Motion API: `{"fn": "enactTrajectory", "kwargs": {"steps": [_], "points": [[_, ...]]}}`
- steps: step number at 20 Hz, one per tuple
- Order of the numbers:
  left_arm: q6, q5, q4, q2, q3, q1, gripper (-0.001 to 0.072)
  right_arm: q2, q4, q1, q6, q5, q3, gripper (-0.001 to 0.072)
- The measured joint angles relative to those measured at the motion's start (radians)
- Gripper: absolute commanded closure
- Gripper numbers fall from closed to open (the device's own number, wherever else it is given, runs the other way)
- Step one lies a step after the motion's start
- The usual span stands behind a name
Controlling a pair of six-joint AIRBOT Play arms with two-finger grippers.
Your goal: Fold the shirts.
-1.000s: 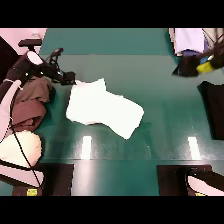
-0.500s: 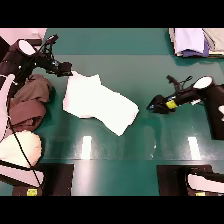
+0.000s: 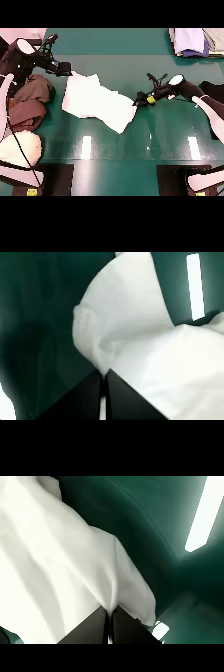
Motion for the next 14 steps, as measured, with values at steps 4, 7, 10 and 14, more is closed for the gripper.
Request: {"fn": "enactTrajectory", "kwargs": {"steps": [4, 7, 10, 14], "points": [[0.001, 0.0, 0.0, 0.124, 0.047, 0.0, 0.0684, 0.099, -0.109, -0.013, -0.003, 0.043, 0.159, 0.0701], [0.011, 0.001, -0.003, 0.269, 0.15, 0.0, 0.0684, 0.244, -0.171, -0.04, 0.011, 0.096, 0.302, 0.07], [0.016, 0.005, -0.011, 0.43, 0.277, 0.0, 0.0684, 0.394, -0.22, -0.055, 0.038, 0.148, 0.463, 0.07], [0.019, 0.049, -0.023, 0.631, 0.377, -0.002, 0.0685, 0.55, -0.307, -0.055, 0.095, 0.194, 0.636, 0.07]]}}
